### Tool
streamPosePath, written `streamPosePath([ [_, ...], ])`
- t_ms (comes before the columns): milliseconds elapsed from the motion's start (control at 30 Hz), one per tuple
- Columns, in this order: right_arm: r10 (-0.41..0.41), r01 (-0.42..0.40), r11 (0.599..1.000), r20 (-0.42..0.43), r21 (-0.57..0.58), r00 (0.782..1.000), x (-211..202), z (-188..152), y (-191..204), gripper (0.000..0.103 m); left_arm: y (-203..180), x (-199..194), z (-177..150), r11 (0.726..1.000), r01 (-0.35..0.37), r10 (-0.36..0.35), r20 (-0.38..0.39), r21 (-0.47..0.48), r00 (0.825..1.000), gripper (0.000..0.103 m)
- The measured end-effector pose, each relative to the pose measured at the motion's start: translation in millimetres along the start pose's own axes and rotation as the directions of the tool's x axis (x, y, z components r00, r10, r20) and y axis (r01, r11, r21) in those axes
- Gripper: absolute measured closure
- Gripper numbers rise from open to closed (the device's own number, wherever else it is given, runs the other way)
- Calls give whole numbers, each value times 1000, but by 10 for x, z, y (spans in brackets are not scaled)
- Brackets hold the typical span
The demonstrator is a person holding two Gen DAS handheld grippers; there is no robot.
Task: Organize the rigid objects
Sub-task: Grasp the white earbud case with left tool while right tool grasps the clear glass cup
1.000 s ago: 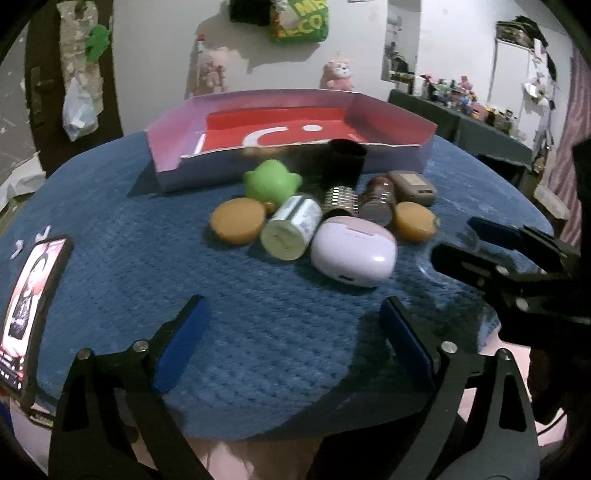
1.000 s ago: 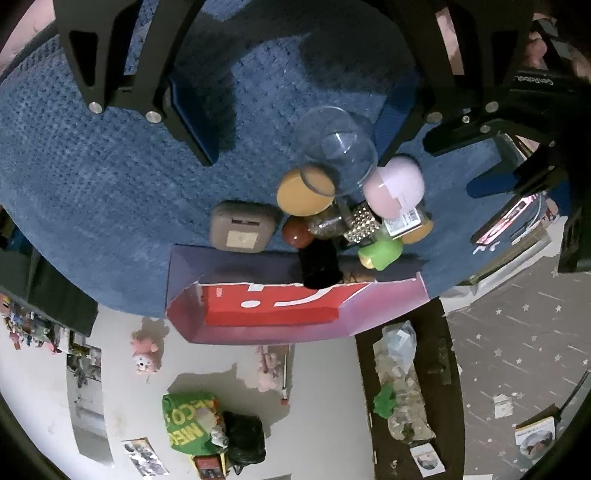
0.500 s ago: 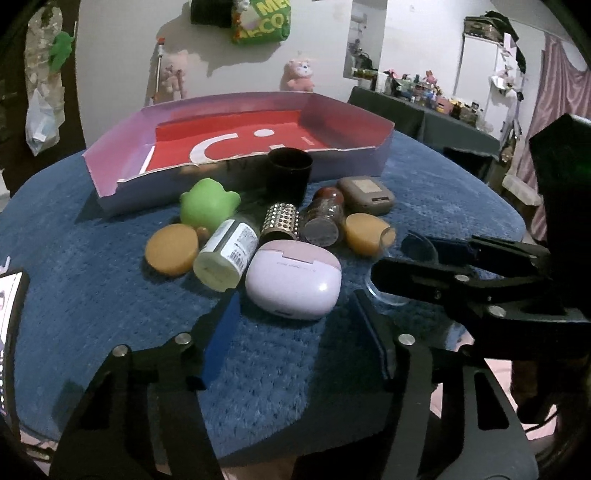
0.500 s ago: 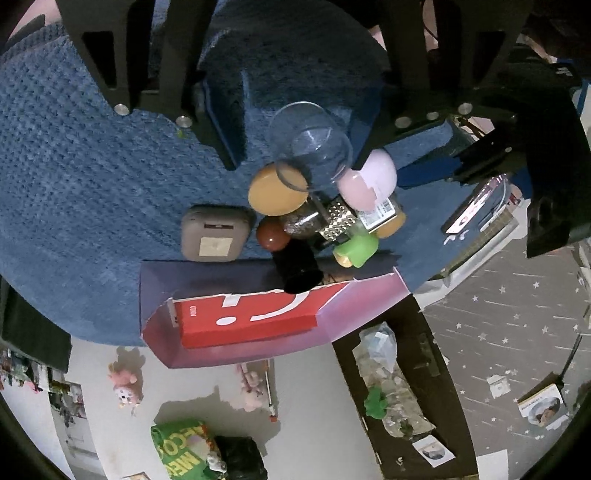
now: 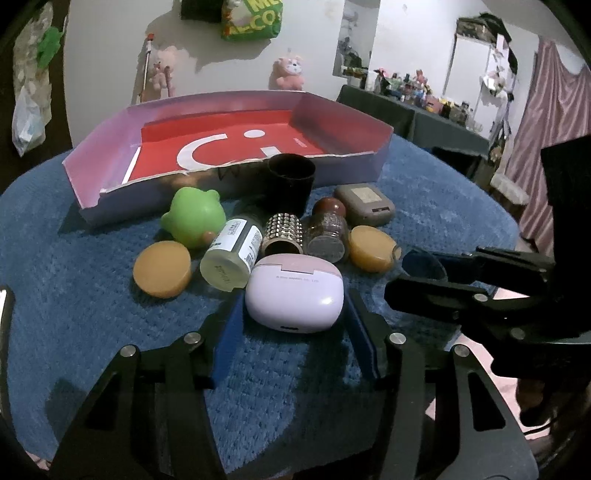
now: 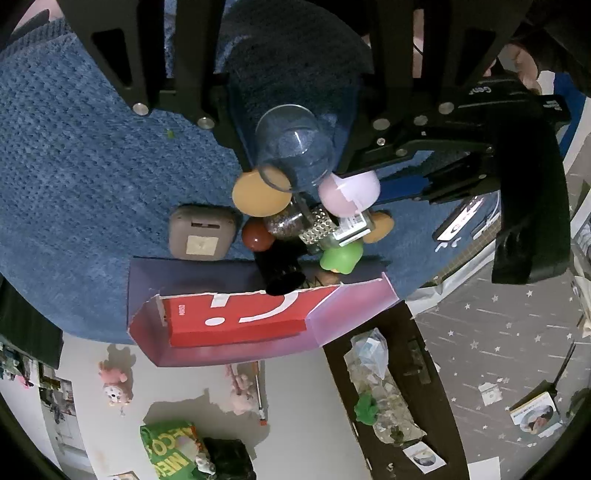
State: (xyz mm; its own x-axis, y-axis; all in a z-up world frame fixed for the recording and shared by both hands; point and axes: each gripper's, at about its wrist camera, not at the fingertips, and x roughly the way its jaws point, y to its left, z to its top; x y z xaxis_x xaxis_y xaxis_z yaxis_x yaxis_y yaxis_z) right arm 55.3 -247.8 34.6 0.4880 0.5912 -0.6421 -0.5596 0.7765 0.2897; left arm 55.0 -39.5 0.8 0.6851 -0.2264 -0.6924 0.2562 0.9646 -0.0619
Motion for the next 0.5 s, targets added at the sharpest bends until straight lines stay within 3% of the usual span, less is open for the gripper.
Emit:
streamPosePath([
  [500,-12,12,1000,10,-1,1000,-54,3,12,60,-45,-121,22,1000,6,-6,19,-9,1000,52],
])
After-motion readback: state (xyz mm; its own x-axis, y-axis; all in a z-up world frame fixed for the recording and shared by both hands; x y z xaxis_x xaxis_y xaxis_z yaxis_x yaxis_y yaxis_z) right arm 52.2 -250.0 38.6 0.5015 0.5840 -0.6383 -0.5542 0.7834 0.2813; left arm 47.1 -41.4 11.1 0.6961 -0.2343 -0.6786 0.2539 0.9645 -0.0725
